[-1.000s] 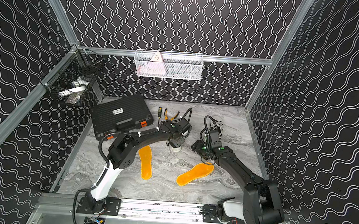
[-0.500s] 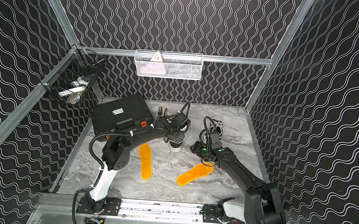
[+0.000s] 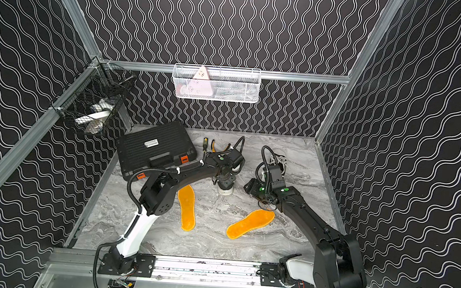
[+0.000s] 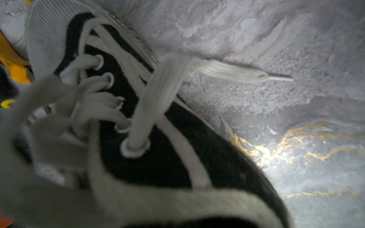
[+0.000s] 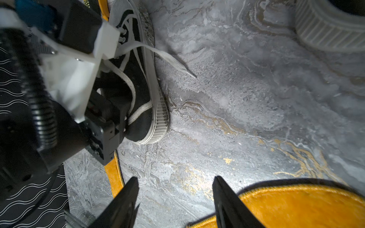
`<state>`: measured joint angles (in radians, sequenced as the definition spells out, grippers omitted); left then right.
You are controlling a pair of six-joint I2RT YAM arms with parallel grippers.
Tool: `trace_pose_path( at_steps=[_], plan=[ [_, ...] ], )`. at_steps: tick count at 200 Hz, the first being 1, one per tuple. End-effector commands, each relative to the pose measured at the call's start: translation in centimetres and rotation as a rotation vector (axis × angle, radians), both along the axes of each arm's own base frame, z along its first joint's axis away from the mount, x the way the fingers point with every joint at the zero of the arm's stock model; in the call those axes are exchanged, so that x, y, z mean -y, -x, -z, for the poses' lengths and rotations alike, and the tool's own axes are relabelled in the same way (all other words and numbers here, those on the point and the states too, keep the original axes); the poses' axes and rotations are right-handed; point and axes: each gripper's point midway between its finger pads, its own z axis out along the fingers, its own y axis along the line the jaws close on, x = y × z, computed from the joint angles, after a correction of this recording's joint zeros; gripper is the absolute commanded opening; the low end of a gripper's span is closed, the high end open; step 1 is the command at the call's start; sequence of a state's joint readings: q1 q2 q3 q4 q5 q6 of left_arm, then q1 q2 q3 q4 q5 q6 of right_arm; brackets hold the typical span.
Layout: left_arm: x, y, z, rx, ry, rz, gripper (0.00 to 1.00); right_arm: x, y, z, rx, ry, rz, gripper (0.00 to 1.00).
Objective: Insert the insole into the shoe
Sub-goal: Adjust the shoe at the center of the board.
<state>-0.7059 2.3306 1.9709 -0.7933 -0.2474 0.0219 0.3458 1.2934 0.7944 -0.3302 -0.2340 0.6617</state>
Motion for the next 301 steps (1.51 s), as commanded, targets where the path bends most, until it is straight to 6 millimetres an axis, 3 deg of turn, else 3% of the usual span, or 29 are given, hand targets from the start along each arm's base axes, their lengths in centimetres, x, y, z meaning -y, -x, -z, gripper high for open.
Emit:
trace_pose_path(
  at_steps=[1,30,75,98,117,155,190,243,284,301],
  plan=[
    [-0.1,-1.2,-0.1,0.031,0.001,-0.005,0.46,-0.2,-0.1,-0.1,0.0,-0.006,-0.007,0.63],
    [0.5,-2.2,0.2,0.056,0.011,-0.004,0.5,-0.4,-0.3,0.1,-0.001,-0.013,-0.009,0.62],
    [0.2,-3.1,2.1,0.04,0.021,-0.028,0.47,-0.6,-0.2,0.1,-0.002,-0.015,-0.018,0.62],
    [0.2,-2.9,3.1,0.012,0.041,-0.042,0.28,-0.5,-0.1,0.2,-0.004,-0.011,-0.02,0.61],
    [0.2,-2.5,3.5,-0.005,0.048,-0.045,0.18,-0.5,0.1,0.1,-0.005,-0.011,-0.025,0.61],
    [0.5,-2.0,2.2,-0.02,0.101,-0.062,0.0,-0.3,0.5,0.3,-0.01,-0.001,-0.027,0.6],
    [1.4,-0.5,0.2,-0.069,0.21,-0.101,0.0,0.0,1.1,1.3,-0.033,0.007,-0.02,0.6],
    [1.1,3.9,-1.6,-0.127,0.29,-0.16,0.0,0.8,1.9,1.3,-0.039,0.037,-0.014,0.6],
    [2.5,7.0,-3.0,-0.117,0.324,-0.215,0.0,0.9,2.5,1.4,-0.05,0.037,-0.013,0.6],
    [3.1,7.3,-3.8,-0.103,0.341,-0.227,0.0,0.4,3.0,1.4,-0.055,-0.004,-0.009,0.6]
  ],
)
